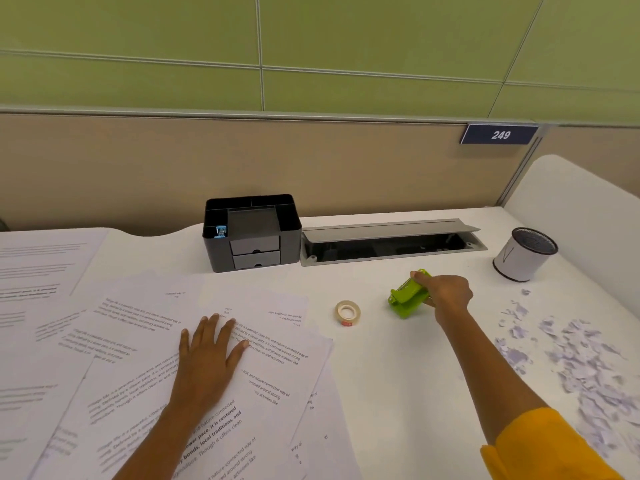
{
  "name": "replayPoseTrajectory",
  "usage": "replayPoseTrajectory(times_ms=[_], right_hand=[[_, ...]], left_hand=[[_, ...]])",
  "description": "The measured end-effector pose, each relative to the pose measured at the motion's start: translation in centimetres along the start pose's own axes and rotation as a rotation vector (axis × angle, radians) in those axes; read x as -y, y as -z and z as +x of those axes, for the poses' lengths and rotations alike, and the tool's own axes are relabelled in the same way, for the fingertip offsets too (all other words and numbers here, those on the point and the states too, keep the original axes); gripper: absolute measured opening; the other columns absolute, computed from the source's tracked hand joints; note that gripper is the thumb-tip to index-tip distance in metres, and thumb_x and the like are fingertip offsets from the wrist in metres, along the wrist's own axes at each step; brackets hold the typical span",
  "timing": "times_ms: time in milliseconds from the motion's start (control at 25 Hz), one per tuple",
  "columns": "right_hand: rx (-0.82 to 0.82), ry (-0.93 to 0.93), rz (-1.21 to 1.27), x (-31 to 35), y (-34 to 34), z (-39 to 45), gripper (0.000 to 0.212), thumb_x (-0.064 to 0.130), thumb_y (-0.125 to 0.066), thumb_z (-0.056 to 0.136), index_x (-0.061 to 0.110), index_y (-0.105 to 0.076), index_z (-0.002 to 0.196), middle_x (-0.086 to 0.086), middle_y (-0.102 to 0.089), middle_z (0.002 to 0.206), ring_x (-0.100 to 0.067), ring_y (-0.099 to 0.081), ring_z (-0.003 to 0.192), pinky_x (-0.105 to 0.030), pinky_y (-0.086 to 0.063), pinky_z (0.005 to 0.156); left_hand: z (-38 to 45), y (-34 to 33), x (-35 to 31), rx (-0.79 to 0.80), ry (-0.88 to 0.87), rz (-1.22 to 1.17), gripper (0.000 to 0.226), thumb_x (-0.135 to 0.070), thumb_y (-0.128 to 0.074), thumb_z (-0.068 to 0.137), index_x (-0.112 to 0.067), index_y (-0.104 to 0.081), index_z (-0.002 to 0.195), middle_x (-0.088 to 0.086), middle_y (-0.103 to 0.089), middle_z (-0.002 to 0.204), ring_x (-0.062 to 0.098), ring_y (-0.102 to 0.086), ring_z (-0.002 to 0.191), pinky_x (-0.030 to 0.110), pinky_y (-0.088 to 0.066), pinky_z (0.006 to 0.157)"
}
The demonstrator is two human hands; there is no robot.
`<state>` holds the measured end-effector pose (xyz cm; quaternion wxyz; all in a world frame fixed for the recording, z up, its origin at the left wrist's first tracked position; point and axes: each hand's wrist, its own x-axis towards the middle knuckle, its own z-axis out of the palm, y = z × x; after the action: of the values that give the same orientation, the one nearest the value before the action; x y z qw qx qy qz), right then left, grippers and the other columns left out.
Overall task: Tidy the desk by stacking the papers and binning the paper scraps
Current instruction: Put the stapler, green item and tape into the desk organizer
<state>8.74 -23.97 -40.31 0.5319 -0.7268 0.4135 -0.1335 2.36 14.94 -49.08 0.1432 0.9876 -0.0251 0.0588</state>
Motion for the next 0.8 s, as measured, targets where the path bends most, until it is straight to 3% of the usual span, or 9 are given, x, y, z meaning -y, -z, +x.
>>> replayPoseTrajectory(times_ms=[80, 240, 360, 440, 560, 800], right_hand=[[0.001, 0.091, -0.041, 1.3, -0.5, -0.7, 0.040, 0.029, -0.089, 0.058, 0.009, -0.058, 0.075, -0.013, -0.059, 0.092, -0.035, -0.062, 0.095, -0.051, -0.056, 0.079], [0.125, 0.155, 0.169, 4.4, -2.1, -2.8, 0.055, 0.013, -0.084, 0.067, 0.005, -0.057, 0.114, -0.012, -0.049, 0.111, -0.029, -0.056, 0.096, -0.041, -0.055, 0.067], [0.224, 0.197, 0.246, 7.0, -4.4, -4.1, 0.046, 0.015, -0.082, 0.070, 0.003, -0.062, 0.109, -0.018, -0.058, 0.113, -0.029, -0.061, 0.094, -0.032, -0.055, 0.056], [0.266, 0.214, 0.299, 8.8, -6.4, -5.0, 0.043, 0.017, -0.083, 0.070, 0.005, -0.064, 0.106, -0.019, -0.060, 0.112, -0.027, -0.064, 0.090, -0.027, -0.056, 0.049], [0.276, 0.272, 0.303, 11.3, -9.9, -6.1, 0.043, 0.021, -0.083, 0.070, 0.013, -0.064, 0.108, -0.014, -0.057, 0.111, -0.027, -0.062, 0.094, -0.032, -0.057, 0.057], [0.254, 0.395, 0.161, 14.2, -16.7, -7.2, 0.044, 0.034, -0.083, 0.066, 0.016, -0.065, 0.102, -0.007, -0.061, 0.092, -0.029, -0.065, 0.093, -0.048, -0.057, 0.076]], left_hand=[[0.2, 0.2, 0.2, -0.001, 0.006, -0.001, 0.090, -0.072, 0.002, 0.084, -0.018, -0.055, 0.128, 0.012, -0.049, 0.137, 0.030, -0.042, 0.130, 0.056, -0.022, 0.108], [1.8, 1.4, 1.2, -0.042, 0.025, -0.034, 0.086, -0.071, -0.004, 0.085, -0.017, -0.059, 0.123, 0.011, -0.052, 0.132, 0.030, -0.046, 0.126, 0.056, -0.025, 0.107], [2.5, 1.8, 2.3, -0.038, 0.014, -0.021, 0.086, -0.071, -0.007, 0.086, -0.014, -0.060, 0.123, 0.015, -0.051, 0.134, 0.034, -0.045, 0.127, 0.055, -0.022, 0.108], [2.1, 1.3, 3.0, -0.048, 0.003, -0.040, 0.089, -0.074, -0.004, 0.084, -0.016, -0.053, 0.131, 0.014, -0.042, 0.143, 0.032, -0.034, 0.136, 0.049, -0.013, 0.113], [1.1, 0.2, 3.7, -0.082, 0.004, -0.074, 0.091, -0.078, 0.000, 0.080, -0.023, -0.041, 0.140, 0.006, -0.026, 0.153, 0.023, -0.018, 0.143, 0.037, 0.001, 0.116], [1.1, 0.1, 3.8, -0.074, 0.016, -0.068, 0.077, -0.072, -0.012, 0.086, -0.026, -0.045, 0.137, 0.003, -0.031, 0.151, 0.022, -0.025, 0.140, 0.032, 0.001, 0.114]])
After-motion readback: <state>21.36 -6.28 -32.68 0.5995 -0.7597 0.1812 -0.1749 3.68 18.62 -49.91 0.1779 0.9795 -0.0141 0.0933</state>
